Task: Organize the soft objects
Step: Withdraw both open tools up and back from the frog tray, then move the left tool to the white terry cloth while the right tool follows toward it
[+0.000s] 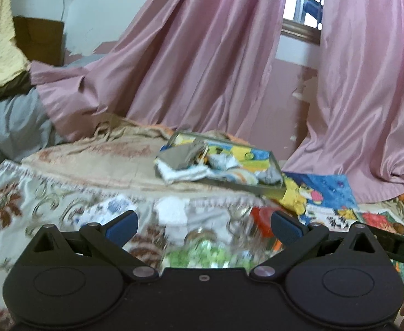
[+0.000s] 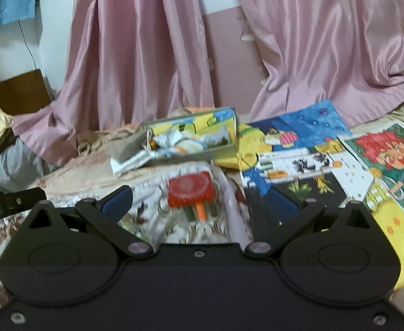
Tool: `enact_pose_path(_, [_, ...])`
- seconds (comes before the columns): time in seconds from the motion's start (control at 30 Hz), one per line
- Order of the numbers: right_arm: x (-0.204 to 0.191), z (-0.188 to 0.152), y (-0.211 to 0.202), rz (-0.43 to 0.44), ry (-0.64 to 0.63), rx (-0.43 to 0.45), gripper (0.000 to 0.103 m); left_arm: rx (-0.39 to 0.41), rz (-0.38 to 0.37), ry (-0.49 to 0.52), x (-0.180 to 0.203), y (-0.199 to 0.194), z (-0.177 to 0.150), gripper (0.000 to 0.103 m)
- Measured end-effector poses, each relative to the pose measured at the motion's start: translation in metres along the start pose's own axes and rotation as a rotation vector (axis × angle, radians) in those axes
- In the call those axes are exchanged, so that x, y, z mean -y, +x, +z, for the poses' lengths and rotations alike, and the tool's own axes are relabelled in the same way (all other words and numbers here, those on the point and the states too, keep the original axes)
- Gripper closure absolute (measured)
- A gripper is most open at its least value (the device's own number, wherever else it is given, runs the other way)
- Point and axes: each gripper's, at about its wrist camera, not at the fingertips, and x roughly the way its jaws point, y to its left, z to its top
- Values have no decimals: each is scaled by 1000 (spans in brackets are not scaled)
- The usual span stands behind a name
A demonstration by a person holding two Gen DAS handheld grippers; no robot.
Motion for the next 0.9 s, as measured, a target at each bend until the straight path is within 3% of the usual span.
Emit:
enact_pose_path(0.3, [2,-31,-33,-20,-22,-51,0,-82,73,17,-8,-16,-45,1])
enact_pose_path(0.6, [-9,-44,-37,-16,-89,-80,0,-89,134,91,1,-22,-50,1])
enact_pose_path(0.9, [-10,-53,-29,-3,-110,-172,0,-144,149,66,-3,-16,-52,1])
